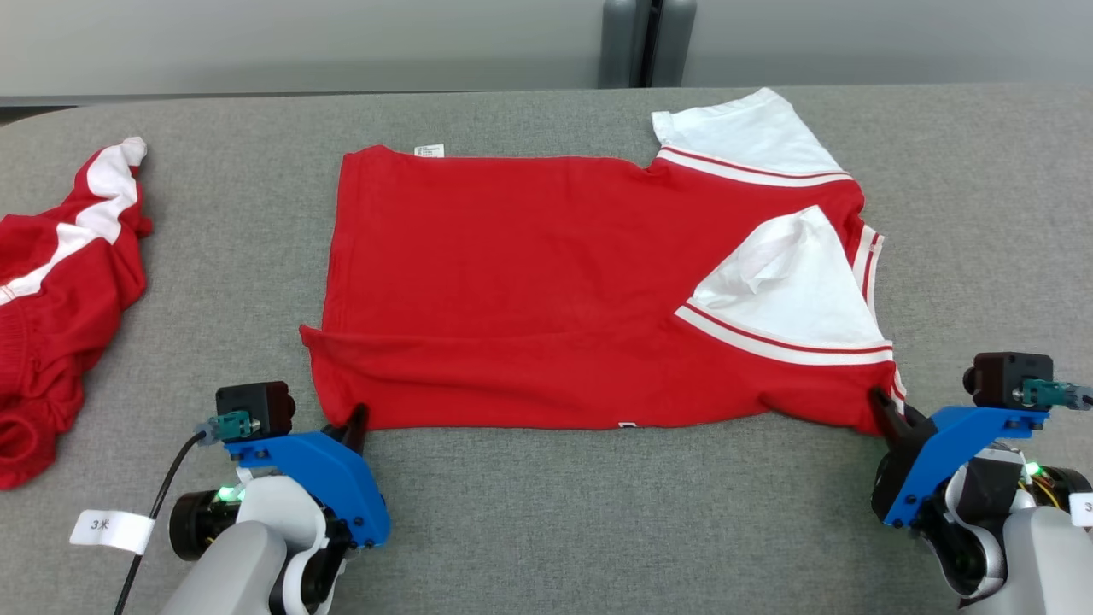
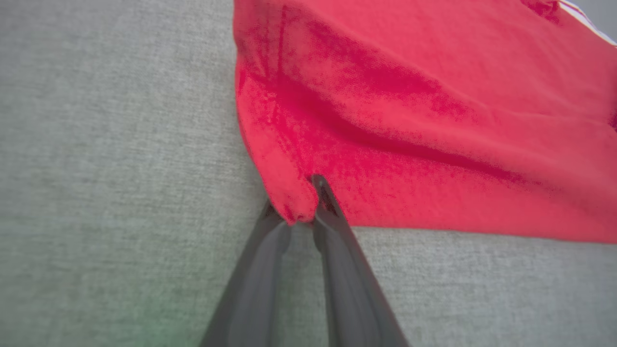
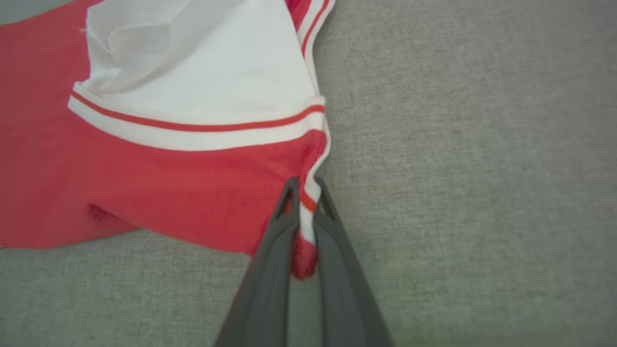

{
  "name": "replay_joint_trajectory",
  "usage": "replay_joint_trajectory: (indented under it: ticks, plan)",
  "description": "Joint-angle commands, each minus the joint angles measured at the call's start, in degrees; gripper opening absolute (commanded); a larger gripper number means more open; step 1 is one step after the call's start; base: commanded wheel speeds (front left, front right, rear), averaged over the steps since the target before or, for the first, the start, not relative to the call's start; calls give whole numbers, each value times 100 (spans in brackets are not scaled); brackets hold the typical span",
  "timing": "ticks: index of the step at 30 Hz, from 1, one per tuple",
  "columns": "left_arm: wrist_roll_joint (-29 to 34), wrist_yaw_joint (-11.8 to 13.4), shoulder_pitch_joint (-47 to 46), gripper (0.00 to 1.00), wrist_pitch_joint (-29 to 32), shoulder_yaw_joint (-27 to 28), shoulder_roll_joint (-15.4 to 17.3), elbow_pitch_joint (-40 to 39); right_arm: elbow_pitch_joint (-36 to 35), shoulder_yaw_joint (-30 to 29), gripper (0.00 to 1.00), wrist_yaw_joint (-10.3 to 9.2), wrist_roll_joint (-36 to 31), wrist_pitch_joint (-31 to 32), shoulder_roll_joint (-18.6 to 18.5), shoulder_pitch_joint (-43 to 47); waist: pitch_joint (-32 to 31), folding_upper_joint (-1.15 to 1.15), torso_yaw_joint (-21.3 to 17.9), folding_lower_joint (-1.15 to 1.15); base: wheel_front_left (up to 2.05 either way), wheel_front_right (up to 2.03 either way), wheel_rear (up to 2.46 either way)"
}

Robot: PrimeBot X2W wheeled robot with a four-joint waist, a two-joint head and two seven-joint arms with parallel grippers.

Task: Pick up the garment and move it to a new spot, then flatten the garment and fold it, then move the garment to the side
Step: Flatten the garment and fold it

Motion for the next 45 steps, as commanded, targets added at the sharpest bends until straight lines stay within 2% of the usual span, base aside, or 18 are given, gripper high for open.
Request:
replay_joint_trajectory:
  ticks: [1,5,11,18,23,24,25,26,33,36,40,45]
  plan:
    - [-56,-36,237,0,121,-78,-86,137,-64,-42,0,1,9,-27,-15,73,-29,0,-16,0,0,0,0]
    - [-361,-143,414,0,-17,208,38,-87,-363,-134,0,1,113,43,-14,225,-143,0,-49,0,0,0,0]
    - [-613,-115,970,0,10,418,340,-823,-948,-222,0,0,310,317,-16,737,-381,0,-35,0,0,0,0]
    - [-802,139,1808,0,305,482,677,-1885,-1618,-473,0,0,696,721,-18,1649,-555,0,42,0,0,0,0]
    - [-899,298,2175,0,460,536,846,-2221,-1843,-484,0,0,969,839,-18,2073,-597,0,27,0,0,0,0]
    - [-913,320,2228,25,488,534,858,-2233,-1858,-467,42,0,988,837,-18,2108,-609,0,18,0,0,0,0]
    - [-917,340,2284,46,527,512,875,-2242,-1859,-452,100,0,1020,833,-18,2144,-618,0,9,0,0,0,0]
    - [-917,356,2307,100,545,498,888,-2264,-1859,-433,100,0,1042,831,-18,2170,-627,0,3,0,0,0,0]
    - [-780,481,2213,100,552,494,975,-2377,-2100,-344,100,0,858,931,-15,1941,-668,0,-24,0,0,0,0]
    - [-709,459,1937,100,739,503,1163,-2558,-2403,-323,100,0,633,1170,-15,1618,-614,0,-44,0,0,0,0]
    - [-564,433,1433,100,1124,501,1457,-2734,-2665,-122,100,0,269,1634,-13,862,-440,0,-135,0,0,0,0]
    - [-561,264,427,100,1662,595,1772,-2561,-2489,539,100,0,232,2140,-179,-381,-93,0,-268,0,0,0,0]
